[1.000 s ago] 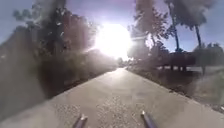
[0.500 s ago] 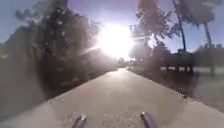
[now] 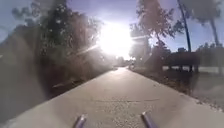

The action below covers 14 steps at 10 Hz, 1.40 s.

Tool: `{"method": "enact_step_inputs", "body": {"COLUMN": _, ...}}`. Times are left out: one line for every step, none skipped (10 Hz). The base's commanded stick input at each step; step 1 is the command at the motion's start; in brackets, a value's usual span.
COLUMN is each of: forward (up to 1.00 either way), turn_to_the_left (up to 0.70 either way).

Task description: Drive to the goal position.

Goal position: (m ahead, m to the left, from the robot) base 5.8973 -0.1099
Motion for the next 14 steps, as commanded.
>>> {"method": "enact_step_inputs", "body": {"forward": 0.95, "turn_to_the_left": 0.0}}
{"method": "enact_step_inputs", "body": {"forward": 0.95, "turn_to_the_left": 0.0}}
{"method": "enact_step_inputs", "body": {"forward": 0.95, "turn_to_the_left": 0.0}}
{"method": "enact_step_inputs", "body": {"forward": 0.95, "turn_to_the_left": 0.0}}
{"method": "enact_step_inputs", "body": {"forward": 0.95, "turn_to_the_left": 0.0}}
{"method": "enact_step_inputs", "body": {"forward": 0.95, "turn_to_the_left": 0.0}}
{"method": "enact_step_inputs", "body": {"forward": 0.95, "turn_to_the_left": 0.0}}
{"method": "enact_step_inputs", "body": {"forward": 0.95, "turn_to_the_left": 0.0}}
{"method": "enact_step_inputs", "body": {"forward": 0.95, "turn_to_the_left": 0.0}}
{"method": "enact_step_inputs", "body": {"forward": 0.95, "turn_to_the_left": 0.0}}
{"method": "enact_step_inputs", "body": {"forward": 0.95, "turn_to_the_left": 0.0}}
{"method": "enact_step_inputs", "body": {"forward": 0.95, "turn_to_the_left": 0.0}}
{"method": "enact_step_inputs", "body": {"forward": 0.95, "turn_to_the_left": 0.0}}
{"method": "enact_step_inputs", "body": {"forward": 0.95, "turn_to_the_left": 0.0}}
